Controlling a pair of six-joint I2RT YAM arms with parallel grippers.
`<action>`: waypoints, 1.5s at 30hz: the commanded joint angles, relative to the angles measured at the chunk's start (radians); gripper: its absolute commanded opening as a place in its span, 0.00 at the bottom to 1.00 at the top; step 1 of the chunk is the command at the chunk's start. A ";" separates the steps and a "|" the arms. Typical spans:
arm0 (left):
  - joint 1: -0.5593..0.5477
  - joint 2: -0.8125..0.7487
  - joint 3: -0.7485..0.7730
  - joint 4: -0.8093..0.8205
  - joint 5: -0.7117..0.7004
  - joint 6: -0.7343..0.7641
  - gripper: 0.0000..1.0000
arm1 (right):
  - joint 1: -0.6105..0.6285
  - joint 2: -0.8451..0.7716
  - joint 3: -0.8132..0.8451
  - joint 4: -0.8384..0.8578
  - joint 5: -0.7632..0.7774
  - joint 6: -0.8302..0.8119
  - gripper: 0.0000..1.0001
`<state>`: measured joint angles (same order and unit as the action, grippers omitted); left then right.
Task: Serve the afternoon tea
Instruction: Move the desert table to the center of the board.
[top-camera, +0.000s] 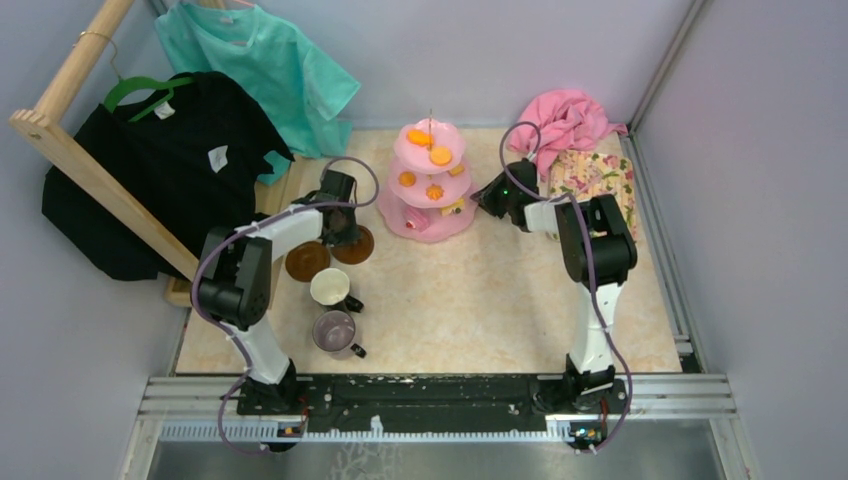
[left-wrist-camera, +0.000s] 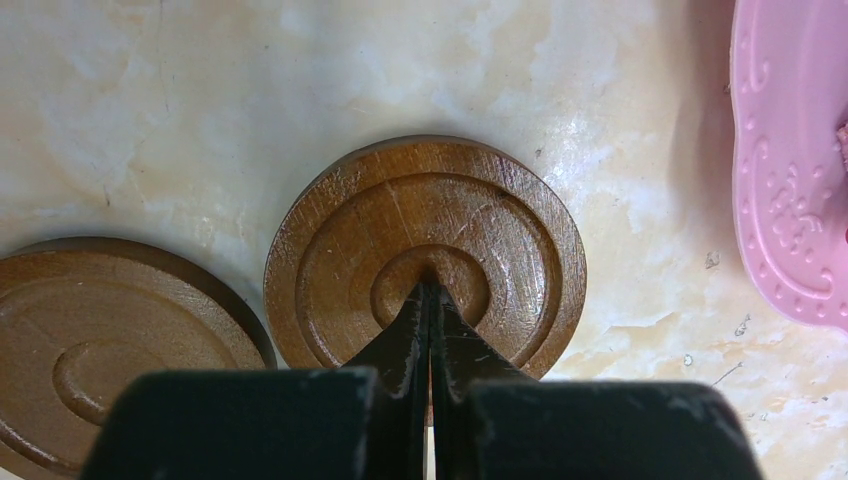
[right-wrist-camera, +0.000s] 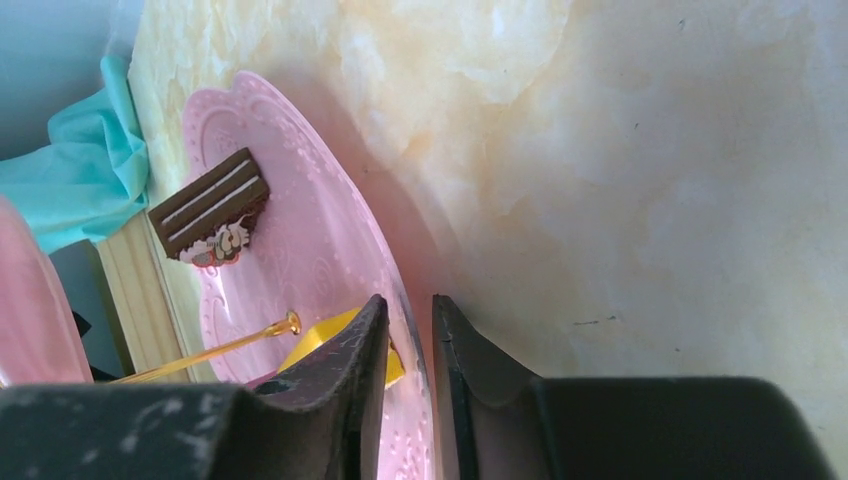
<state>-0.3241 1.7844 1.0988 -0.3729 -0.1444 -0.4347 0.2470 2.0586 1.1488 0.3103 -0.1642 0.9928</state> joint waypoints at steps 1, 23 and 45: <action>-0.015 0.016 -0.049 -0.011 0.032 -0.003 0.00 | 0.009 0.009 0.049 0.030 0.019 -0.007 0.27; -0.166 -0.037 -0.107 -0.062 0.069 -0.065 0.00 | -0.004 -0.103 -0.057 0.009 0.057 -0.035 0.82; -0.467 0.014 0.013 -0.111 0.071 -0.187 0.00 | -0.087 -0.365 -0.252 -0.091 0.115 -0.101 0.79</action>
<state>-0.7509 1.7496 1.0687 -0.4465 -0.0986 -0.5911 0.1726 1.7935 0.9085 0.2493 -0.0872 0.9386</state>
